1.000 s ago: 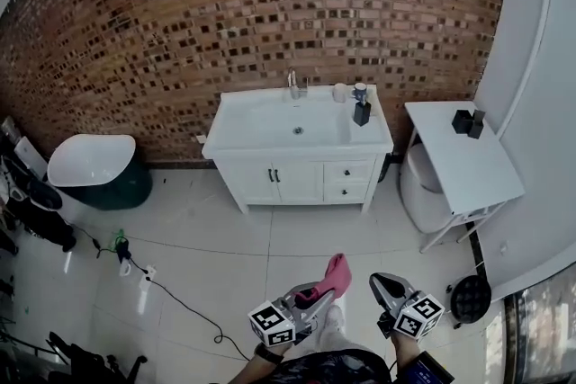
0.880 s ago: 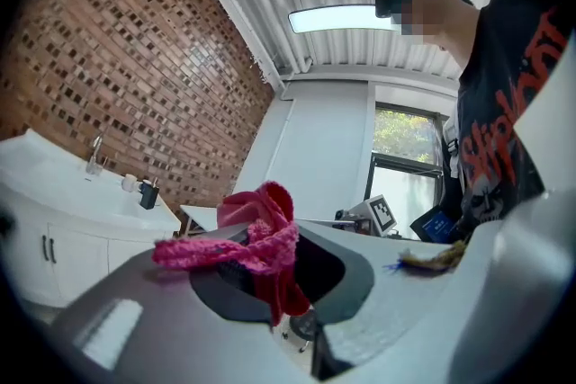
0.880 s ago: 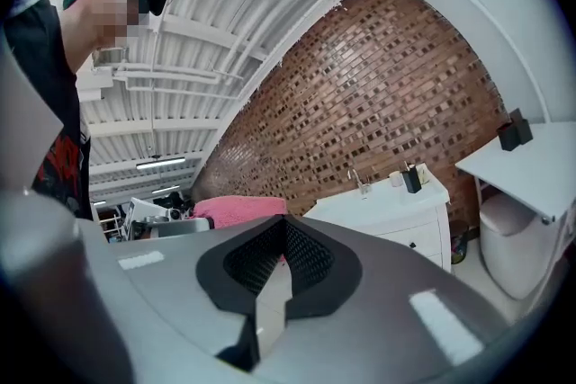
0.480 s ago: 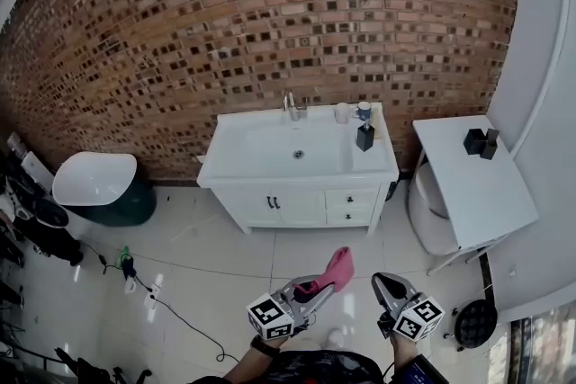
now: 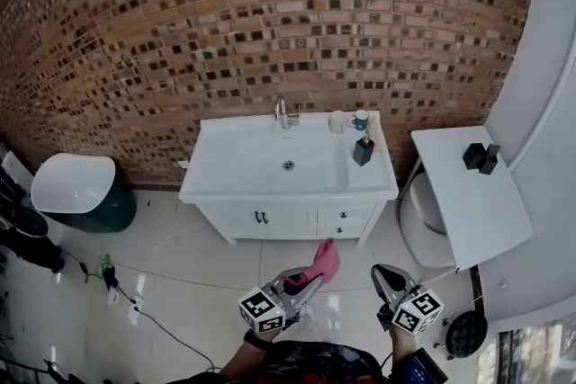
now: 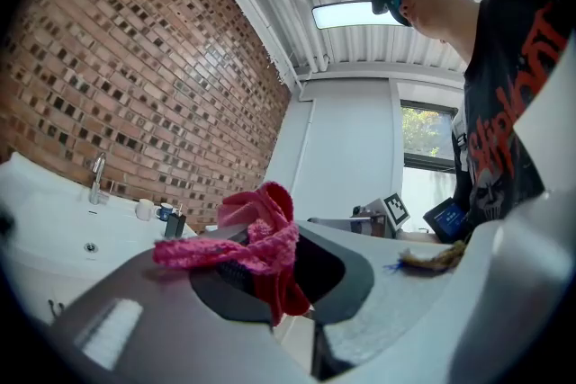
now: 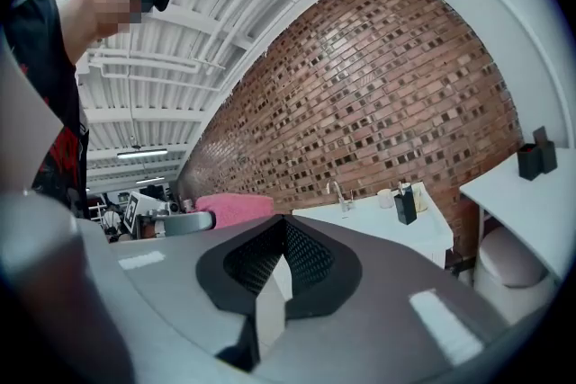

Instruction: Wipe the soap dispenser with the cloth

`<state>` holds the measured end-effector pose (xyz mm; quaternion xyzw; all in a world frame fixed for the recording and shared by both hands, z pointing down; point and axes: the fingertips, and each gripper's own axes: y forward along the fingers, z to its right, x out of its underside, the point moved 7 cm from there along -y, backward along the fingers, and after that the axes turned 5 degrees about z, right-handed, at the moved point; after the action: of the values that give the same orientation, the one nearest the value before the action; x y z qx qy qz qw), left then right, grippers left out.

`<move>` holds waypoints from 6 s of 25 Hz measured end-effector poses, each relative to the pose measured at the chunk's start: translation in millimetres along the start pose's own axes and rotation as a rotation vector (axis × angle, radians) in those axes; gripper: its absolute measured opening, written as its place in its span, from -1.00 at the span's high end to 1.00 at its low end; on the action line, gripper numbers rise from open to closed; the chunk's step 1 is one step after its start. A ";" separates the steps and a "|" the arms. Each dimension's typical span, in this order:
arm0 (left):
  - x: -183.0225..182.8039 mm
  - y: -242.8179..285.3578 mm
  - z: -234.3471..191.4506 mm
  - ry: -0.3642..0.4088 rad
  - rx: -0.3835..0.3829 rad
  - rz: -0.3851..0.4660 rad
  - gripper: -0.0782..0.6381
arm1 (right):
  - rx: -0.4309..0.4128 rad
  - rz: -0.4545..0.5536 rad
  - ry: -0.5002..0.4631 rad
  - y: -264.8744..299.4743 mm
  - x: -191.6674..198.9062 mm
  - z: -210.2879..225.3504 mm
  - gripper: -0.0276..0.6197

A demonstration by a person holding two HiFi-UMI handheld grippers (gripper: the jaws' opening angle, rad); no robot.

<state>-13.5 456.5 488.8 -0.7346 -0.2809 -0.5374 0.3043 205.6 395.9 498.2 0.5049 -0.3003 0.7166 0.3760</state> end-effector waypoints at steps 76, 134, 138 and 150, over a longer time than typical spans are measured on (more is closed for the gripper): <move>-72.1 243.8 -491.2 -0.060 -0.203 -0.074 0.67 | 0.191 -0.418 -0.340 436.5 61.2 479.2 0.45; -83.2 328.8 -387.7 -0.233 0.510 -0.326 0.67 | 0.352 -0.116 -0.124 329.7 -95.1 365.0 0.45; -49.1 332.8 -384.9 -0.280 0.444 -0.428 0.67 | 0.343 -0.079 -0.093 332.6 -102.7 360.6 0.45; 13.2 326.7 -409.0 -0.366 0.298 -0.563 0.67 | 0.265 0.073 -0.146 319.2 -142.2 336.5 0.45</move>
<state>-21.3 -63.3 551.0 -0.6599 -0.5972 -0.4130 0.1929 133.9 -81.5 451.2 0.5897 -0.2478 0.7245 0.2570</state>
